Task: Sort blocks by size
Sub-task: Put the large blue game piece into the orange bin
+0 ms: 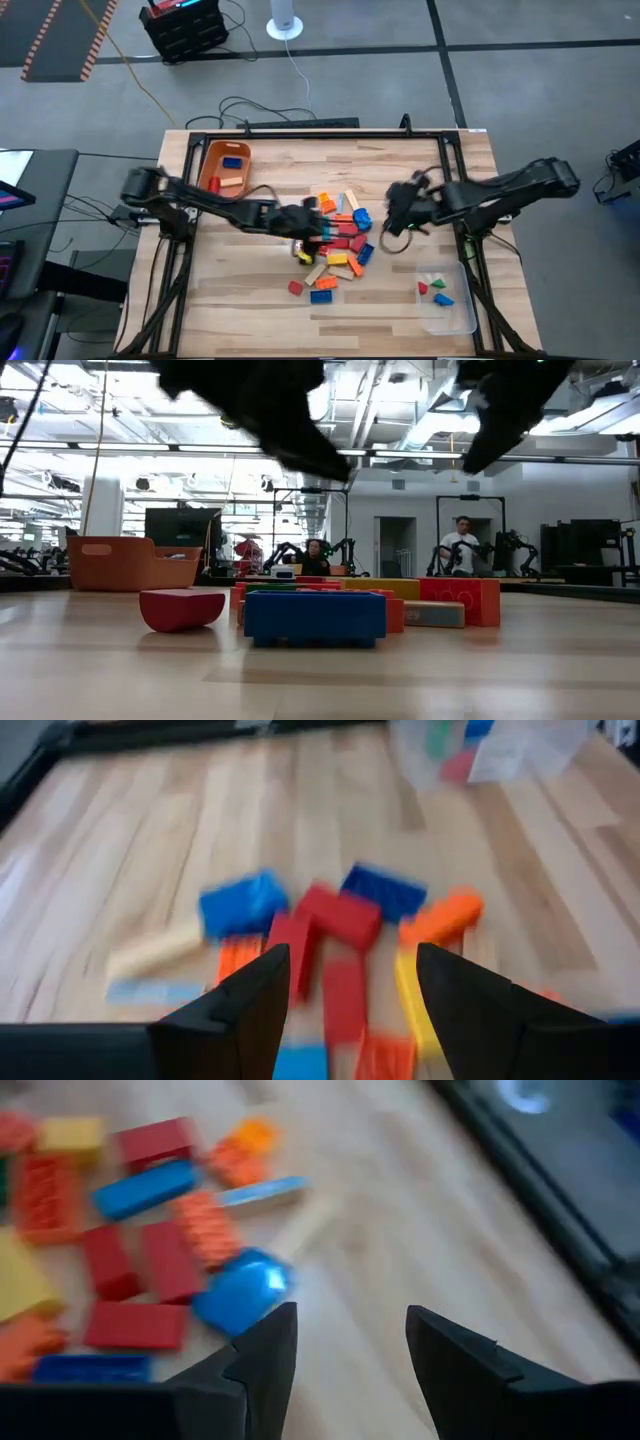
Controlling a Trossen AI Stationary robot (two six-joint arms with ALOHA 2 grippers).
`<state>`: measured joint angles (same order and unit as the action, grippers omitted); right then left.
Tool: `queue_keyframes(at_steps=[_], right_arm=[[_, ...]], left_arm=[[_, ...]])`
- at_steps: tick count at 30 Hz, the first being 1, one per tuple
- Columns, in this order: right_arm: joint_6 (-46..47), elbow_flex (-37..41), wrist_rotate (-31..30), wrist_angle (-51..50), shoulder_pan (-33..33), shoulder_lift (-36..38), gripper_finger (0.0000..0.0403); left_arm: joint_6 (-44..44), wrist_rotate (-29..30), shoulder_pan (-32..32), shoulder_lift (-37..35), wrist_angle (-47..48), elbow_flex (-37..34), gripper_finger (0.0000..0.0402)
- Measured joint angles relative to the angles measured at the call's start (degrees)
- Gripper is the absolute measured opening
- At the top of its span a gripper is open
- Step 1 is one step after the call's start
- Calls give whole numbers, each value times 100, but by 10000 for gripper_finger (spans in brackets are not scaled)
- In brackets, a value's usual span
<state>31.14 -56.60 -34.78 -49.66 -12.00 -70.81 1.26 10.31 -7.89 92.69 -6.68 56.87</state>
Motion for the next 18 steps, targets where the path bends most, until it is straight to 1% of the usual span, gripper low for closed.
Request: queue_keyframes(at_steps=[1, 4, 7, 12, 16, 18], right_arm=[[-143, 0, 188, 249, 36, -207, 225], [-561, 0, 1000, 1015, 247, -755, 237], [-903, 0, 1552, 1316, 475, -1172, 249], [-1148, 0, 1899, 1393, 826, -1706, 256], [-1175, 0, 2014, 1548, 1025, -2057, 256], [-1080, 0, 2017, 1571, 1134, -2179, 256]], left_arm=[[-134, 119, -31, -213, -76, -261, 212], [-463, 513, -135, -842, -262, -903, 212], [-699, 775, -255, -1290, -253, -1393, 212], [-928, 1149, -491, -1849, -296, -1937, 212], [-977, 1638, -722, -2038, -492, -2310, 212], [-1016, 1849, -824, -2057, -773, -2449, 212]])
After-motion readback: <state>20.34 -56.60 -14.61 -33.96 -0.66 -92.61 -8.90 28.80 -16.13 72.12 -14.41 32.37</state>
